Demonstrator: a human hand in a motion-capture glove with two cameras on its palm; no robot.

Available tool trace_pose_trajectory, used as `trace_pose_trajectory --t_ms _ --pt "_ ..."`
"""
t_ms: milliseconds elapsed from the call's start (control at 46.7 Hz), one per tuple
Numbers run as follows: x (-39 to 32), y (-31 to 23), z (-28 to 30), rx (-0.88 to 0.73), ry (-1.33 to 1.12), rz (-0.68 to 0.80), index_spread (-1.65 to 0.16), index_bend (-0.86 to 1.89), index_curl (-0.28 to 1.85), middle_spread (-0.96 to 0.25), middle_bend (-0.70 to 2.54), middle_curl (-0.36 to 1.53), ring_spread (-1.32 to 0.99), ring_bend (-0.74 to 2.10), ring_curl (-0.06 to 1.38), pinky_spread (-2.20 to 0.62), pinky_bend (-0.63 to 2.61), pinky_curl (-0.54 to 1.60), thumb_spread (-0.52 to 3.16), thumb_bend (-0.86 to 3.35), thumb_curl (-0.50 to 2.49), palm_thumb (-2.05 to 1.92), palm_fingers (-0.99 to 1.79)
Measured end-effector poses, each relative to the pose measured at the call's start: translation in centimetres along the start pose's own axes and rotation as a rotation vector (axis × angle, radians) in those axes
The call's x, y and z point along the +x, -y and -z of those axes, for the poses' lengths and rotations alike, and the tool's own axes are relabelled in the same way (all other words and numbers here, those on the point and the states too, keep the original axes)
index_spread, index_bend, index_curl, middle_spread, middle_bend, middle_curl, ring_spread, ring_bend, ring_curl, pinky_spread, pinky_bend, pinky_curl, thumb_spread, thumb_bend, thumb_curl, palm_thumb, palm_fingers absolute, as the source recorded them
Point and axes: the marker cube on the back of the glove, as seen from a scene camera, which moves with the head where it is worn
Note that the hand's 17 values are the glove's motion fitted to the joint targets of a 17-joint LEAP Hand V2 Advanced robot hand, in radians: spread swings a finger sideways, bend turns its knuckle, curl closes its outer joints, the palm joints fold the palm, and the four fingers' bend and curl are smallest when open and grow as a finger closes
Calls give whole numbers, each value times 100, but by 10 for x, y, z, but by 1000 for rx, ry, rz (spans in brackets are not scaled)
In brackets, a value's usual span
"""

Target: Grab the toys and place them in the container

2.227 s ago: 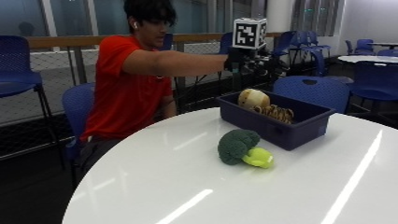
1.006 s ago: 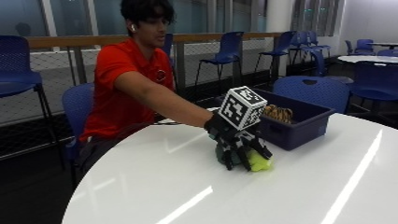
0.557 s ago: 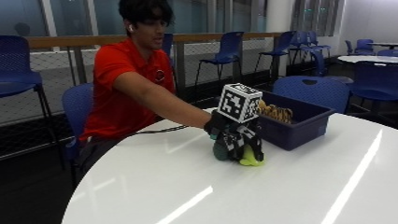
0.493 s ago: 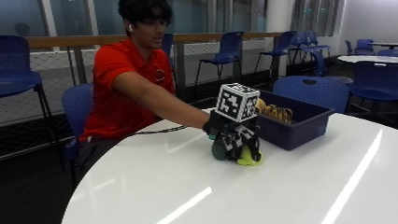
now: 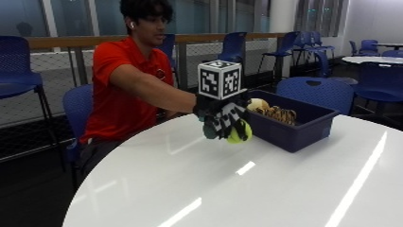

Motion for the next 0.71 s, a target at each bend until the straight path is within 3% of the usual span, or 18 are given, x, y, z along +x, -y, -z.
trace_pose_trajectory --t_ms 707 --pt "-199 -3 97 134 -67 229 -50 22 85 -39 29 27 -44 109 55 -44 102 41 67 6 87 67 103"
